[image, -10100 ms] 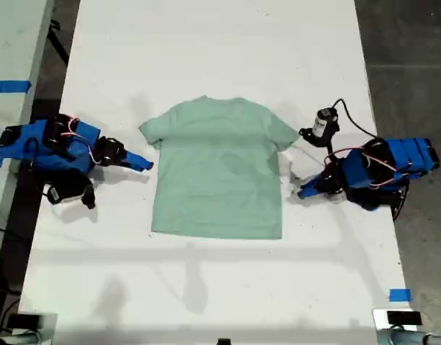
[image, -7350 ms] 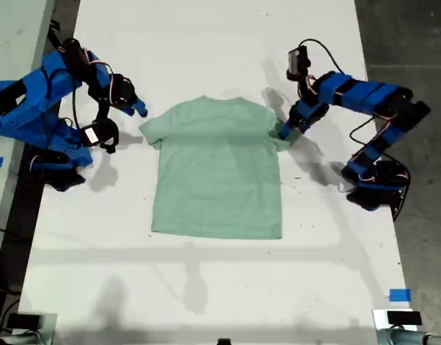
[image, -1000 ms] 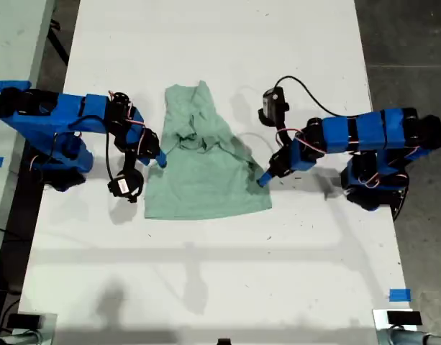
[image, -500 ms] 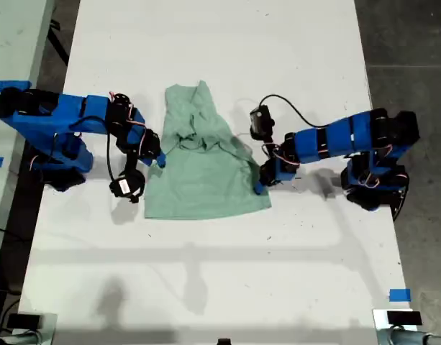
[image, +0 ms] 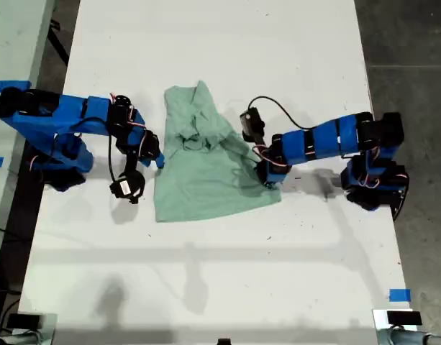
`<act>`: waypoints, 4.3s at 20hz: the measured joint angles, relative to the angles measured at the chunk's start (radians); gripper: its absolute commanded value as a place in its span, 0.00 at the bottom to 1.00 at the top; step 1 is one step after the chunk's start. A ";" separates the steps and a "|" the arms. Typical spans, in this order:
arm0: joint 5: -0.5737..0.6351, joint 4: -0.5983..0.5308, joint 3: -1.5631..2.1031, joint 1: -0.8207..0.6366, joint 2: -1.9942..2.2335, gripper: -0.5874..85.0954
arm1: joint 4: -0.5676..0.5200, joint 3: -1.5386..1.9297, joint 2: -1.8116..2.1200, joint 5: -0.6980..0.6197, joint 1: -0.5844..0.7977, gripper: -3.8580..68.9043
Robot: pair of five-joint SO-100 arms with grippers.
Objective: Fold tshirt
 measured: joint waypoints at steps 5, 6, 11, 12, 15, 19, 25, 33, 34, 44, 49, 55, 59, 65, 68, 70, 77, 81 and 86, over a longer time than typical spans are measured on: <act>0.000 0.002 0.002 0.000 -0.002 0.13 | 0.287 -0.189 -0.002 -0.038 -0.029 0.05; 0.000 0.002 0.002 0.000 -0.002 0.14 | 0.354 -0.247 -0.002 -0.040 -0.046 0.05; 0.000 0.003 0.002 0.000 -0.002 0.14 | 0.451 -0.661 -0.179 -0.014 -0.098 0.05; 0.000 0.003 0.002 0.000 -0.002 0.14 | 0.449 -0.761 -0.218 0.002 -0.107 0.05; 0.000 0.003 0.002 0.000 -0.002 0.14 | 0.391 -0.834 -0.241 0.058 -0.123 0.05; 0.000 0.003 0.002 0.000 -0.002 0.14 | 0.156 -0.788 -0.396 0.146 -0.123 0.13; -0.006 0.008 0.002 0.018 -0.002 0.28 | 0.146 -0.891 -0.555 0.202 -0.127 0.49; -0.044 0.101 0.002 0.058 0.077 0.26 | 0.466 -0.891 -0.230 0.147 -0.135 0.47; -0.048 0.107 0.002 0.069 0.094 0.25 | 0.480 -0.891 -0.186 0.138 -0.135 0.47; -0.120 -0.026 -0.071 0.279 0.018 0.37 | 0.520 -0.859 -0.055 0.109 -0.133 0.50; -0.192 -0.146 -0.071 0.321 -0.190 0.37 | 0.520 -0.833 -0.055 0.107 -0.132 0.51; -0.235 -0.430 0.078 0.319 -0.328 0.19 | 0.520 -0.793 -0.055 0.126 -0.163 0.51; -0.259 -0.460 0.078 0.318 -0.353 0.03 | 0.502 -0.742 -0.055 0.150 -0.193 0.51; -0.285 -0.453 0.072 0.316 -0.354 0.01 | 0.465 -0.713 -0.055 0.178 -0.222 0.51; -0.356 -0.227 0.048 0.316 -0.285 0.01 | 0.465 -0.707 -0.055 0.178 -0.225 0.51; -0.397 -0.141 0.094 0.314 -0.132 0.01 | 0.465 -0.704 -0.055 0.178 -0.225 0.51; -0.362 0.009 -0.078 0.308 -0.123 0.01 | 0.446 -0.684 -0.055 0.187 -0.232 0.51; -0.235 0.005 -0.436 0.308 -0.511 0.10 | 0.446 -0.684 -0.055 0.193 -0.235 0.51; -0.091 0.067 -0.873 0.301 -0.960 0.19 | 0.440 -0.675 -0.055 0.218 -0.256 0.51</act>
